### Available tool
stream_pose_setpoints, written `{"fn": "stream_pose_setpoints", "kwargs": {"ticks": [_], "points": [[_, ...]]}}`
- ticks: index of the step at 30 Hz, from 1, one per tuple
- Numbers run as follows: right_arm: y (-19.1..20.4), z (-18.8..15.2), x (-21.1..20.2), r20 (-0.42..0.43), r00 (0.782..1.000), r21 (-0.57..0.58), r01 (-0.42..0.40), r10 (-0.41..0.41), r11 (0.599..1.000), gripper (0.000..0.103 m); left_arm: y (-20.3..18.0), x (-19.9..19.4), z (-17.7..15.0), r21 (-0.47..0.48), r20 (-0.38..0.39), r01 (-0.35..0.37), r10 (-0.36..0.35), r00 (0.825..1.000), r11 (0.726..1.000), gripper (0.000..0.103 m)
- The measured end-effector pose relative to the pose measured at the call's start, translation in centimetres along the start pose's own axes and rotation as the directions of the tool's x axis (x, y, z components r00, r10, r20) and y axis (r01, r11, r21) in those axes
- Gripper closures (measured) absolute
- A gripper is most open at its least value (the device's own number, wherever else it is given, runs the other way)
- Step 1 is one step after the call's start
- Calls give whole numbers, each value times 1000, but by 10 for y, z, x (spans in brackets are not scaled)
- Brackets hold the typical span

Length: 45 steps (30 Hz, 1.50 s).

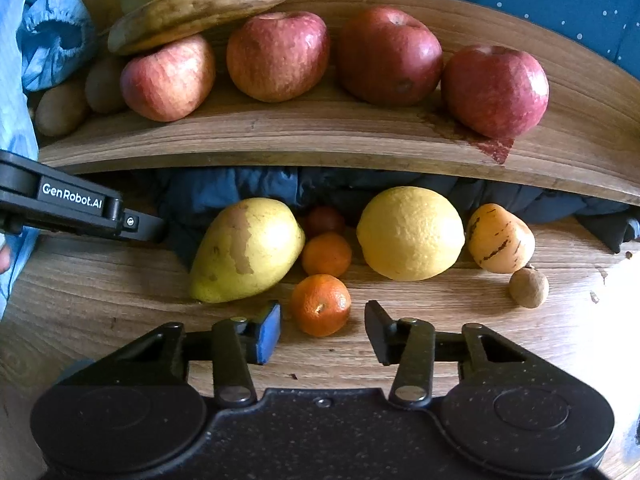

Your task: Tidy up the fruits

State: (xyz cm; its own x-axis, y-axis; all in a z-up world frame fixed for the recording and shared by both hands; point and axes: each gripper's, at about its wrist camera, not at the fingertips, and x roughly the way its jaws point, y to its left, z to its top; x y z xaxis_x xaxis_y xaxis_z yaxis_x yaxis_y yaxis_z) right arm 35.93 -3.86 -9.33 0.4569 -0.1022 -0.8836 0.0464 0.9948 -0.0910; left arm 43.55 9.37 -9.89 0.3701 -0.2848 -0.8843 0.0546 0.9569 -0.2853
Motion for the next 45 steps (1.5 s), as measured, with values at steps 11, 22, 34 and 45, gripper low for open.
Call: {"fn": "stream_pose_setpoints", "kwargs": {"ticks": [11,22,34,45], "points": [[9,-7,-2,5,1000,10,2,-2,1000,69,-1,3,-14,4,-1,12,-12,1000,1000,77],[-2,-1,-10,23,999,6,-40,40,999,70,-14,-3,-33,9,-1,23,-23,1000,1000,77],[-13,-8,-25,69,993,2,-99,99,995,70,-32,-25,-46,43,7,28,-28,1000,999,77],[-24,-28,-47,88,989,-4,-123,123,992,70,-51,-37,-72,69,-8,40,-39,999,997,77]]}}
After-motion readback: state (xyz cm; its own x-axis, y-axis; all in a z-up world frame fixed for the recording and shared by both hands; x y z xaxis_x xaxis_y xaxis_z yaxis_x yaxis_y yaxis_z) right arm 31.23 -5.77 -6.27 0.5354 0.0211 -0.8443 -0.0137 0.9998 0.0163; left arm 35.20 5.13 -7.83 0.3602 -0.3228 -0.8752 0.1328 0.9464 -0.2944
